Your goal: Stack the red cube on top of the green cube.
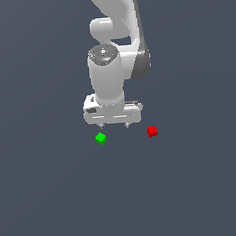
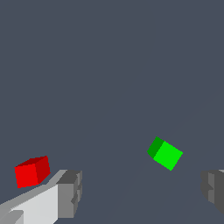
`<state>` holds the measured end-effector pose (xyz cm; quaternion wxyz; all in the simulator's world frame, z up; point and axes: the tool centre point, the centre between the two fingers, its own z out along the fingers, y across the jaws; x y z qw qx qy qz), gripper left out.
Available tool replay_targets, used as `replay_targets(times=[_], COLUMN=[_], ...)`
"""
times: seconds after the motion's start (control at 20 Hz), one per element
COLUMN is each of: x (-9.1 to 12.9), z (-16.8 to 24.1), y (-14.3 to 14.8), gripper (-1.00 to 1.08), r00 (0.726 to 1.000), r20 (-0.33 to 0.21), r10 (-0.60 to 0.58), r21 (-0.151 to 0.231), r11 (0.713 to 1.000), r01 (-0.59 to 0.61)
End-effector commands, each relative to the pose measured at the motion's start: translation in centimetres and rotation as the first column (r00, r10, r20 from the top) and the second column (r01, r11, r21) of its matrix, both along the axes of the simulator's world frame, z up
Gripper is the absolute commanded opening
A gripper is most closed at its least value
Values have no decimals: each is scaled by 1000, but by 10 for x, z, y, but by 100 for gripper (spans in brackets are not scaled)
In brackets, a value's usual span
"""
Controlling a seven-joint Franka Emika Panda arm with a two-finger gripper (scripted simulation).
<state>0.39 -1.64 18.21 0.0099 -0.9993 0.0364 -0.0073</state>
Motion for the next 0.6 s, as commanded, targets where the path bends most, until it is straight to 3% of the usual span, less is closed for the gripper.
replay_targets(times=[0.0,0.3,0.55], x=[0,-4,-15], z=[0,-9,-32], y=[0,17,57], gripper=[100,100,100], r00=[1000,1000,999], r20=[0,-1,-4], r10=[0,16,54], r21=[0,-1,-5], r11=[1000,1000,999], r01=[0,-16,-54])
